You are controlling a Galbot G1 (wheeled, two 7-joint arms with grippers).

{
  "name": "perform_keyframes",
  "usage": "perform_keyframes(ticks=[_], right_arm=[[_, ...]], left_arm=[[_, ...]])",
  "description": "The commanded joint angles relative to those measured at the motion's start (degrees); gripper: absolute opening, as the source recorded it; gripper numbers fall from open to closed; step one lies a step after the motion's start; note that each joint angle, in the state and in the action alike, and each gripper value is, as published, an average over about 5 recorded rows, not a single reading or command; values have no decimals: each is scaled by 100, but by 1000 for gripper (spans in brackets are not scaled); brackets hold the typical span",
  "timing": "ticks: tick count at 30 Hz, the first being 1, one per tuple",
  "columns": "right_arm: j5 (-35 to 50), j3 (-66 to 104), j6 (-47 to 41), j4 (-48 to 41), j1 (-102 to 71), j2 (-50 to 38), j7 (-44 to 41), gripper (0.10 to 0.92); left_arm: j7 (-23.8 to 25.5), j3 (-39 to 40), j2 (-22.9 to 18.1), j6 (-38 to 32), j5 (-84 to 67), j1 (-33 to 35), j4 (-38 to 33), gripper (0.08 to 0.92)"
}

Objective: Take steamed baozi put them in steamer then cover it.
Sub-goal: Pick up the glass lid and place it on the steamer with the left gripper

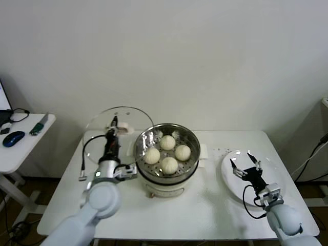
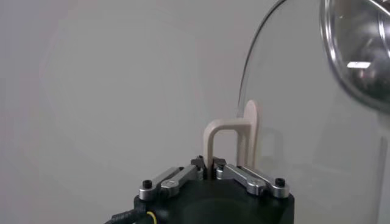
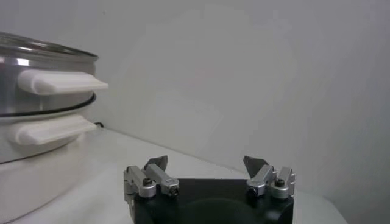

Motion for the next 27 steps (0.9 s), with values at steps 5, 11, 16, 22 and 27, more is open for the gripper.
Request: perform_keyframes(ticks=[5, 11, 16, 22, 27], right_arm=[[-51, 377, 48, -100, -98, -45, -34, 823], [-63, 547, 94, -128, -219, -33, -62, 823], [-63, 638, 134, -172, -291, -31, -93, 823], [-71, 664, 160, -201, -304, -9, -116, 823], [-78, 664, 172, -221, -294, 6, -129, 823]], left_arm=[[1078, 1136, -1947, 281, 1085, -1248, 1340, 151], [1078, 1218, -2308, 281, 1282, -1072, 1512, 151], [1048, 1201, -2506, 281, 1426, -801, 1538, 151], [1014, 1169, -2592, 281, 1504, -659, 1601, 151], [1023, 1108, -2498, 281, 1502, -568, 1590, 151]])
